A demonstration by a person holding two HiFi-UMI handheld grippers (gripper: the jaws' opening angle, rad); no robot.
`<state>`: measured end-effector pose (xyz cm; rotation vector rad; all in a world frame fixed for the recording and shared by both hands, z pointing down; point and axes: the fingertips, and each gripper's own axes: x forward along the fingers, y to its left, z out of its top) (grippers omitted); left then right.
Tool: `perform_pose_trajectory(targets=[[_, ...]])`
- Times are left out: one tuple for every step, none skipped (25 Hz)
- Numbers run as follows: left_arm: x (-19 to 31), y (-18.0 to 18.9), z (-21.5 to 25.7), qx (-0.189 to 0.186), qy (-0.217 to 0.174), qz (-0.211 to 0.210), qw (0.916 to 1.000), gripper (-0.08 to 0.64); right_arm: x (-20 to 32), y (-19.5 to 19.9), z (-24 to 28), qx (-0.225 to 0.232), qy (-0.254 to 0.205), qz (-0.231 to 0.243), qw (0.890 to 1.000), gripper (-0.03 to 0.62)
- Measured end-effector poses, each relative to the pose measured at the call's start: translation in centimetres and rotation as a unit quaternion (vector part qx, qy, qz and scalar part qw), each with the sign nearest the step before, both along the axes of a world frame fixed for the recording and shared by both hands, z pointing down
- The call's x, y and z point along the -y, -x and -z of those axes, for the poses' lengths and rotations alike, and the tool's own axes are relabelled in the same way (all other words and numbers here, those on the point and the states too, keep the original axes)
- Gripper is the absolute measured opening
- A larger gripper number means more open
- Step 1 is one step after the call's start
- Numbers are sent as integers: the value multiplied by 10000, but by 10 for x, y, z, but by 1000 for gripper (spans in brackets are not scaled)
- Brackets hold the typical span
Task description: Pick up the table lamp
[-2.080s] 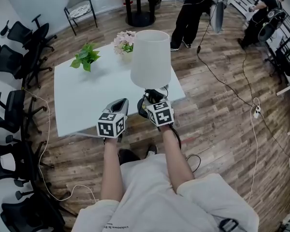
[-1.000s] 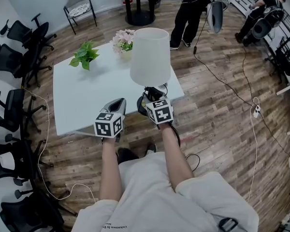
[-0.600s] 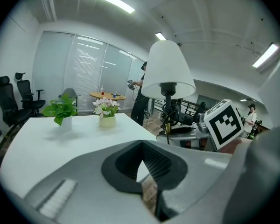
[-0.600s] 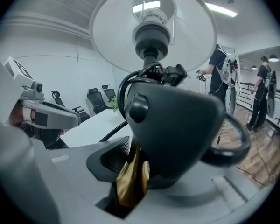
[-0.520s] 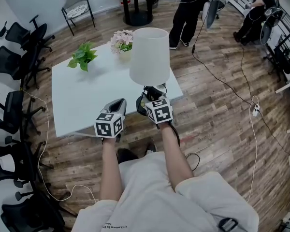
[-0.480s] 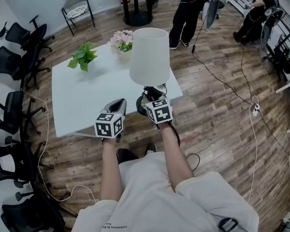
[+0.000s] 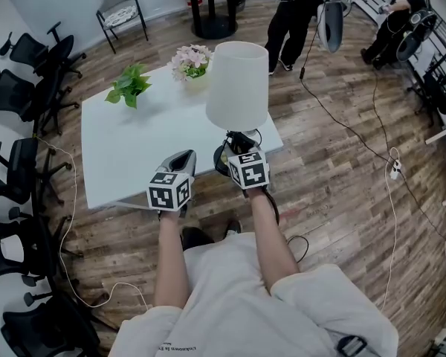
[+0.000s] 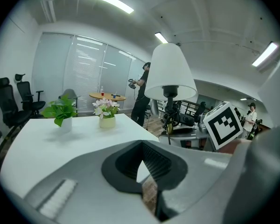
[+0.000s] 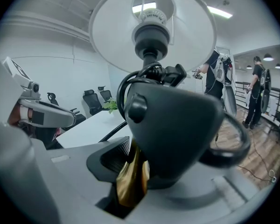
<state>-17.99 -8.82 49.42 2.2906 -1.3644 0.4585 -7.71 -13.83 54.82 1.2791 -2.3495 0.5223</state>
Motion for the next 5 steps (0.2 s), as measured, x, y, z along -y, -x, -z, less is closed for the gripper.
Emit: perform_pose_trajectory(targets=[[0, 0, 0, 0, -16, 5, 10000, 2, 0, -1, 0, 7, -3, -11, 10000, 133], [1, 0, 1, 3, -27, 8, 10000, 2, 0, -1, -1, 22, -6, -17, 10000, 133], [1, 0, 1, 11, -32, 12, 10000, 2, 0, -1, -1, 41, -8, -18, 10000, 133], [1, 1, 1, 21, -34, 17, 10000, 2, 0, -1, -2, 61, -10, -16, 10000, 133], [1, 2, 1, 32, -36, 23, 10000, 2, 0, -1, -2, 82, -12, -14, 10000, 133]])
